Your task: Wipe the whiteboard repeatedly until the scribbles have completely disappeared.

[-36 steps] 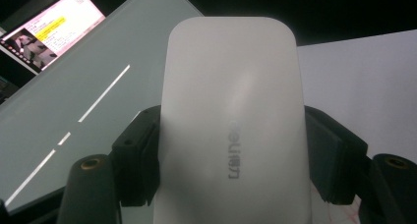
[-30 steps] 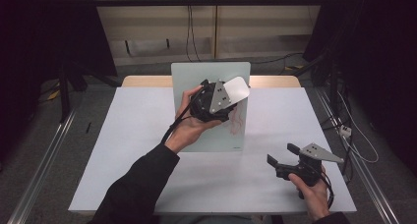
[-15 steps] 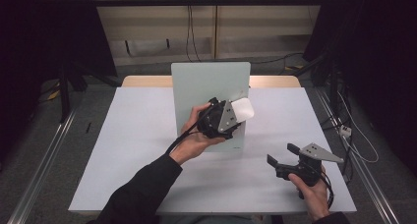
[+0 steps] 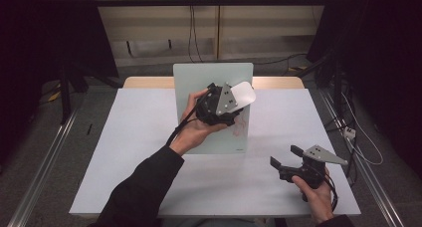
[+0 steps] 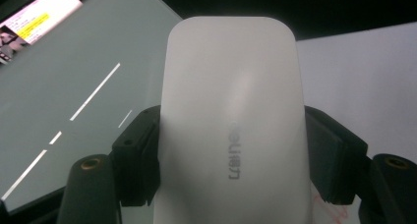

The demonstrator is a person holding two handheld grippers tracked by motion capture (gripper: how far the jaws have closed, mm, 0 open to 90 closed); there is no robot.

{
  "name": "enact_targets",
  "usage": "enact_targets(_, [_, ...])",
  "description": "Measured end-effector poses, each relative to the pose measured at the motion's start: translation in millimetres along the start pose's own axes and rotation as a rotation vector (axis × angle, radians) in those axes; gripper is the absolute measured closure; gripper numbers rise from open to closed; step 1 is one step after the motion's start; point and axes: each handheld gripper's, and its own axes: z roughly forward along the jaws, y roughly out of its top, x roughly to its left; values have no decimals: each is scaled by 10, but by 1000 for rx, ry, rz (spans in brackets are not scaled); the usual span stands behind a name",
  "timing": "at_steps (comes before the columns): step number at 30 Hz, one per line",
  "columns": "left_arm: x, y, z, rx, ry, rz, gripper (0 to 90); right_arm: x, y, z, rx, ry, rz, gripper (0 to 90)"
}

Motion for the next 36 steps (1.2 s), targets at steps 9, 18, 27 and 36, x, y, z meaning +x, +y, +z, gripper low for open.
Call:
enact_targets(9, [-194,-140,46,26,-29,7,310,-2,-1,-3,-1,-2,-1,97])
enact_targets(18, [-400,-272,115,76,-102,9,310,-2,2,5,0,-4,-2,97])
enact_targets(27, [-97,-7,74,31,-44,-16,310,-3,1,1,-2,-1,-1,97])
enact_targets(36, [-66,32,61,33,-28,-5,310,-3,1,0,-2,1,0,97])
